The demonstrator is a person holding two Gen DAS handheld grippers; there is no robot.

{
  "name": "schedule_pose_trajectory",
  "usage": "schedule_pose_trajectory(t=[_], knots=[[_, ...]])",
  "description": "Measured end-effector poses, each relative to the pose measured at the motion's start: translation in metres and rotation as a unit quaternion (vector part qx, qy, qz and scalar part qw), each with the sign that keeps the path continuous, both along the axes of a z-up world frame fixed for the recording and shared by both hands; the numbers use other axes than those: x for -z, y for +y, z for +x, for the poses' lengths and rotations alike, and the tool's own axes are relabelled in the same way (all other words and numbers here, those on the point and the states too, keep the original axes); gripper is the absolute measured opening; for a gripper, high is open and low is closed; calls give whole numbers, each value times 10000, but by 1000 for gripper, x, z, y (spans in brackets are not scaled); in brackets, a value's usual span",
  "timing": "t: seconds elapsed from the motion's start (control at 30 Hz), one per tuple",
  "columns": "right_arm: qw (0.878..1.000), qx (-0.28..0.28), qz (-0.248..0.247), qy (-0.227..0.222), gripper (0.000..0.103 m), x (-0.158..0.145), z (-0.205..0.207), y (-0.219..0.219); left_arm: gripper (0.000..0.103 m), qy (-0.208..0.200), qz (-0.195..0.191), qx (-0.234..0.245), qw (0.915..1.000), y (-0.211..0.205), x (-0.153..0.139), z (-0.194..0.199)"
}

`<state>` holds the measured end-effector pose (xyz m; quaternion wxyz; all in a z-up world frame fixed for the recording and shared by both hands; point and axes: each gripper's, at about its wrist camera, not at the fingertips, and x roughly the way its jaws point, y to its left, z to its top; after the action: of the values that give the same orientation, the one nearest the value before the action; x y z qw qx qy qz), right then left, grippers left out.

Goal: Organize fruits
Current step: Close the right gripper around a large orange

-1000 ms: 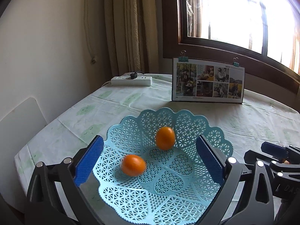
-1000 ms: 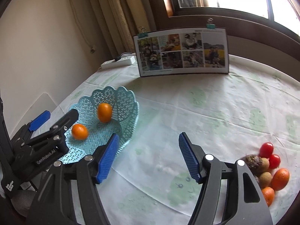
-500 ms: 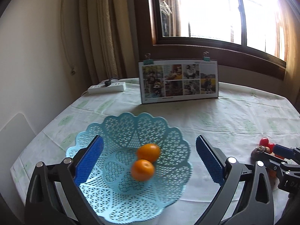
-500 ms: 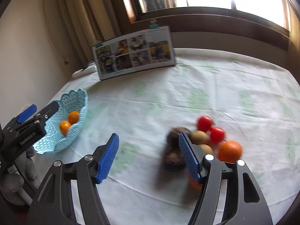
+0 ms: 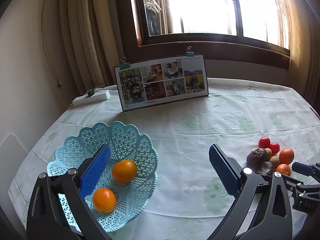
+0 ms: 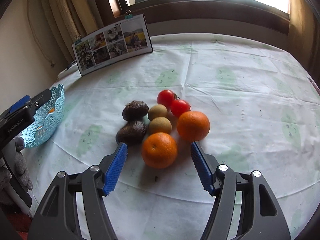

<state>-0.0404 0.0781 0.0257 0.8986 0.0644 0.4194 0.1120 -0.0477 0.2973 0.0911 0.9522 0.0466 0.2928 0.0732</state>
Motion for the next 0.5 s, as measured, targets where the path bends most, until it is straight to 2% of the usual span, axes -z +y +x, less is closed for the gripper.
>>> schedule_pose_trajectory(t=[0.13, 0.17, 0.27, 0.5], knots=[[9997, -103, 34, 222, 53, 12, 6, 2, 100, 55, 28, 72, 10000, -8, 3, 2], [9998, -105, 19, 185, 52, 12, 6, 3, 100, 74, 20, 91, 9999, -10, 3, 3], [9998, -114, 24, 173, 41, 12, 7, 3, 100, 136, -29, 124, 9998, -14, 6, 4], [9998, -70, 177, 87, 40, 7, 4, -4, 100, 257, -37, 378, 9989, -33, 9, 5]])
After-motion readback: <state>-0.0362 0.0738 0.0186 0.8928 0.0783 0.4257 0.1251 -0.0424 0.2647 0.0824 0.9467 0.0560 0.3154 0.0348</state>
